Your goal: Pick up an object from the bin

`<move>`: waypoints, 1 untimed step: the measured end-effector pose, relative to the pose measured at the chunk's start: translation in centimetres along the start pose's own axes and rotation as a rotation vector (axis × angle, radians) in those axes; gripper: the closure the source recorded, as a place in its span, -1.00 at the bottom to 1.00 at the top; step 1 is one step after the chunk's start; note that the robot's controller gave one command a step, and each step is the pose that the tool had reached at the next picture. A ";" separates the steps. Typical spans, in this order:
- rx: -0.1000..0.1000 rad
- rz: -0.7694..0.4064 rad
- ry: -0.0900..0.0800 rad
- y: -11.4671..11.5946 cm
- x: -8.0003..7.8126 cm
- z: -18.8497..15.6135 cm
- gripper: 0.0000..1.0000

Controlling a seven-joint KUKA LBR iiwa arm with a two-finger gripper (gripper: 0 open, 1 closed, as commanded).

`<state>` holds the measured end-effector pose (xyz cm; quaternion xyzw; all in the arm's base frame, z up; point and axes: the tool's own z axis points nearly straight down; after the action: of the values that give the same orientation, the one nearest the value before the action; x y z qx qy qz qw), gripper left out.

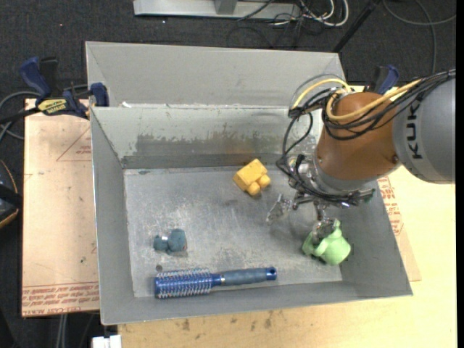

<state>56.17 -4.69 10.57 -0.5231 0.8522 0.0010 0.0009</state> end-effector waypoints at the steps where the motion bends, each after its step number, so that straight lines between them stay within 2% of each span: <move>1: -0.008 -0.336 -0.021 -6.6 5.4 1.1 -1.00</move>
Offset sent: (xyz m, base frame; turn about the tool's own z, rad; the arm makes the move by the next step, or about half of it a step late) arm 0.0329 -0.0921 -0.0124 -0.3384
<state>59.62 -12.49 9.41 -0.6583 0.7526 0.0098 0.0075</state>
